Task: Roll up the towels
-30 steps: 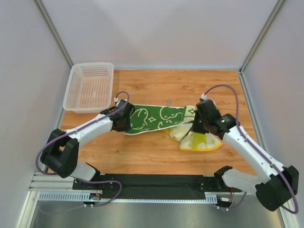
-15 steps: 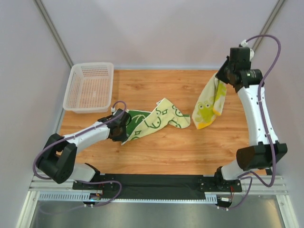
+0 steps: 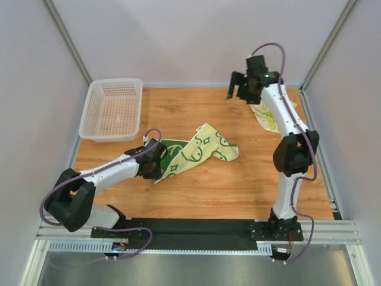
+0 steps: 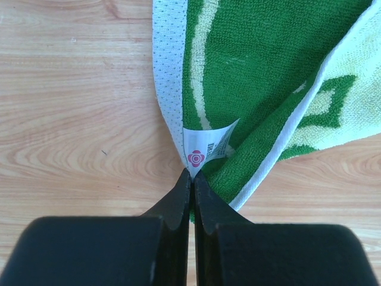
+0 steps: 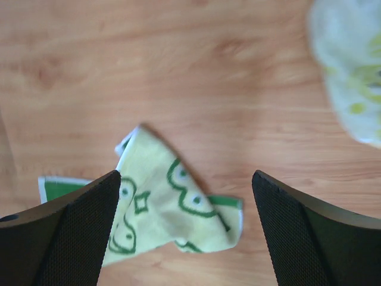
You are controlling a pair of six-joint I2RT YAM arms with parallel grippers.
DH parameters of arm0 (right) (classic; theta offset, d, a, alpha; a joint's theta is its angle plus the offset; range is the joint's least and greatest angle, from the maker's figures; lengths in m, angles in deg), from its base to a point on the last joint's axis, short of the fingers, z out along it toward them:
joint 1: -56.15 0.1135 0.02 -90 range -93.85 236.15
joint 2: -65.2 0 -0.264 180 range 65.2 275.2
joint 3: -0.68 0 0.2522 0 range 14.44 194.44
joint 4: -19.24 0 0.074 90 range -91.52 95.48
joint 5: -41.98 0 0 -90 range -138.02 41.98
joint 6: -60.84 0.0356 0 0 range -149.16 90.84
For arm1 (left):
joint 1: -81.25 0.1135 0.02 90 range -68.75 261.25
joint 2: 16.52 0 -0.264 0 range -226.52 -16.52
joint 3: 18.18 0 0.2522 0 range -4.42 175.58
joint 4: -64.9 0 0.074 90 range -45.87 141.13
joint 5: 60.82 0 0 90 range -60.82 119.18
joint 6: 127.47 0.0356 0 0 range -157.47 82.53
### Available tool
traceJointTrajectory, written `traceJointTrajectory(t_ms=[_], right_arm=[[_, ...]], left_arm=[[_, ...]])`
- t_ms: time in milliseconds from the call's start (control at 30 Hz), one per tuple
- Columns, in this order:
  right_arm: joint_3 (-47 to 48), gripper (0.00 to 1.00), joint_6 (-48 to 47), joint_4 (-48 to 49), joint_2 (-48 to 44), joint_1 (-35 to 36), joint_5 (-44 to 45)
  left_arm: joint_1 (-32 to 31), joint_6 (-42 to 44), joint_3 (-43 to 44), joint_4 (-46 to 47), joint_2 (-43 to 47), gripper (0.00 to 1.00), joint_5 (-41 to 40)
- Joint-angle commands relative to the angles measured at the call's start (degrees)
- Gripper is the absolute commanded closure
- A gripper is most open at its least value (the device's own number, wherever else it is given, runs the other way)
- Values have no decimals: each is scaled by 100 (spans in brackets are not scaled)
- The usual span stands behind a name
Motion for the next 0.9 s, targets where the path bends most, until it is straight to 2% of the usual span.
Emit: traceJointTrajectory(t_ms=[0,100,267,600,767,800,867], right_arm=[[58,7,-408,111,173,700,-1051],[515,10,-565,-179,753,1016,-1201],[983,14,-908,-416,1578,1482,-683],[1528,16,-961,-549,2652,1764,354],[1563,19,-908,-435,2881,1773,978],[1563,27,-926,-426,2899,1773,1031],[1572,38,-935,-426,2969,1773,1172]], left_arm=[[-48,-17,-56,116,6,100,94],[-48,-26,-144,195,41,100,138],[-57,-8,-293,371,23,100,200],[-57,-17,-636,722,-3,100,340],[-57,-8,-707,837,-38,100,367],[-57,0,-698,846,-73,100,367],[-48,27,-698,846,-108,100,367]])
